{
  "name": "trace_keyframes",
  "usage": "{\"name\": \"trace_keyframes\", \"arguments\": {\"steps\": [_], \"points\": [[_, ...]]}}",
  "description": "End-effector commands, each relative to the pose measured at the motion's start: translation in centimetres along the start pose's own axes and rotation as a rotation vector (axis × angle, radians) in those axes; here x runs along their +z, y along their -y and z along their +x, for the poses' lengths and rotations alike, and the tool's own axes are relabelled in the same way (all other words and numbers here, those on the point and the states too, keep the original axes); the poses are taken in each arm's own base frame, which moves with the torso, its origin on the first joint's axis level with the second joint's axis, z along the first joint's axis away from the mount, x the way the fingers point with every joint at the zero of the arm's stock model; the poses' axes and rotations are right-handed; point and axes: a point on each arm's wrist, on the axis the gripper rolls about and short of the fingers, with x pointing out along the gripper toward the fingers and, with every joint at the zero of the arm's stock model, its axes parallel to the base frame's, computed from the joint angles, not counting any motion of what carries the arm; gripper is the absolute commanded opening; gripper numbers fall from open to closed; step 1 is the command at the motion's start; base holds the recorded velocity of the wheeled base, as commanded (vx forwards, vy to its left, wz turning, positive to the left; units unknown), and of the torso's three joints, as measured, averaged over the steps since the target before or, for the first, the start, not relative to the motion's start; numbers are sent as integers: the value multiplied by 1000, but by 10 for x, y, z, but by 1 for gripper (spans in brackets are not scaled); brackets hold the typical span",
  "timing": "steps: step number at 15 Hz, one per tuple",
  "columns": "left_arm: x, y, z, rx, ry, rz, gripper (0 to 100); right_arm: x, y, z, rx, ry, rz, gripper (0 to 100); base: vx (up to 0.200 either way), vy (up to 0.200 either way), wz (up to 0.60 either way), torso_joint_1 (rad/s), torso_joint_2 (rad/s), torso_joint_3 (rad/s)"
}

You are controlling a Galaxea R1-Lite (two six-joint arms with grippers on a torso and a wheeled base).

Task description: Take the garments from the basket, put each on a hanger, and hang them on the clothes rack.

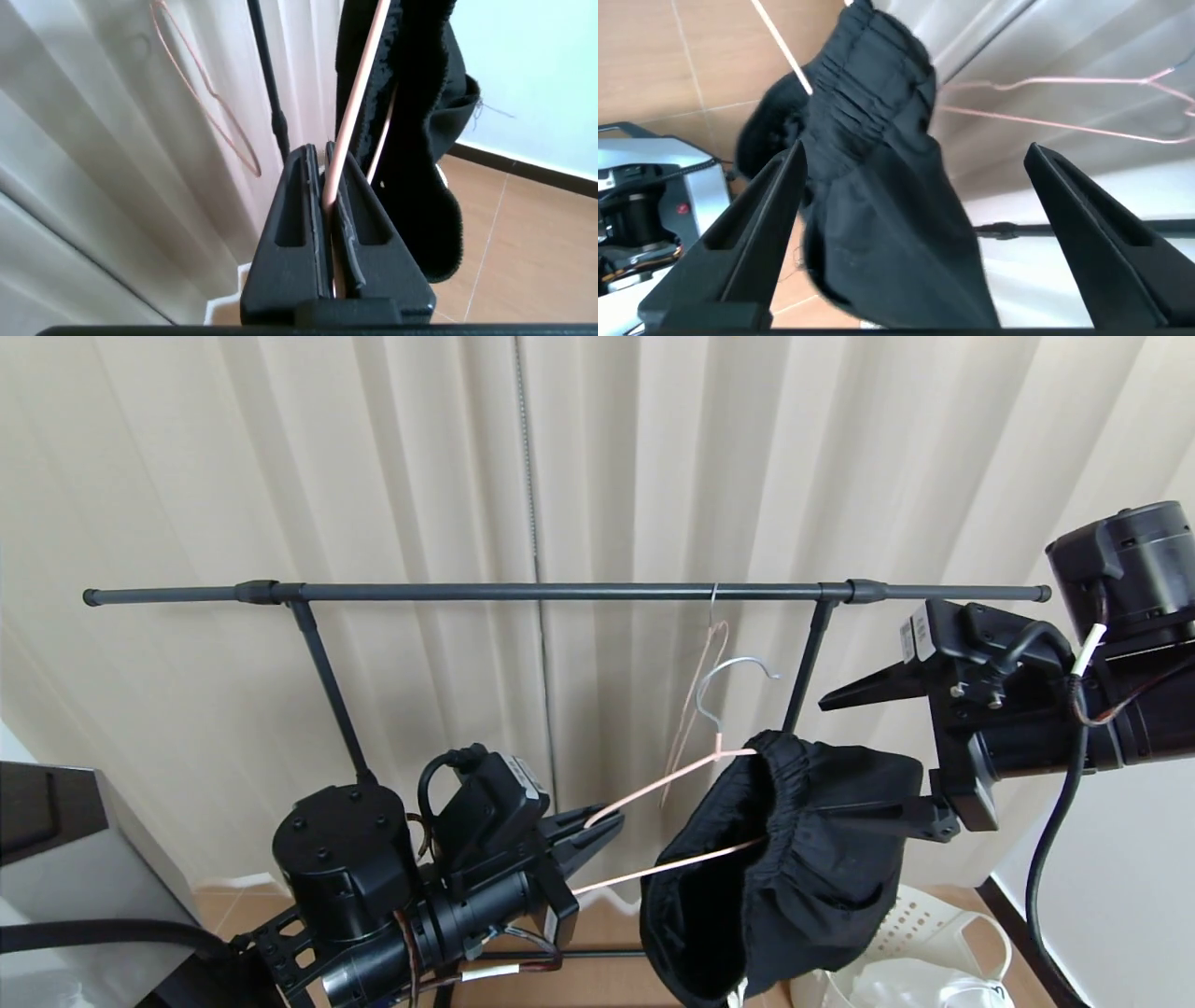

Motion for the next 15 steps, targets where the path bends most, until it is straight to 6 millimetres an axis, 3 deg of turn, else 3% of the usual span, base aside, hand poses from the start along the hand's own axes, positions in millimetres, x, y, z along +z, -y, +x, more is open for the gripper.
{"name": "trace_keyframes", "arguments": {"steps": [1, 8, 9, 15], "points": [[-1, 1, 3, -10, 0, 9, 0, -3, 1, 12, 32, -18, 10, 100, 0, 0, 0, 0, 0, 0], [1, 7, 2, -61, 18, 27, 0, -11, 9, 34, 67, -48, 31, 100, 0, 0, 0, 0, 0, 0], [1, 7, 2, -63, 19, 32, 0, -11, 9, 35, 69, -47, 31, 0, 0, 0, 0, 0, 0, 0], [2, 6, 2, -60, 23, 34, 0, -9, 6, 36, 81, -46, 24, 0, 0, 0, 0, 0, 0, 0]]}}
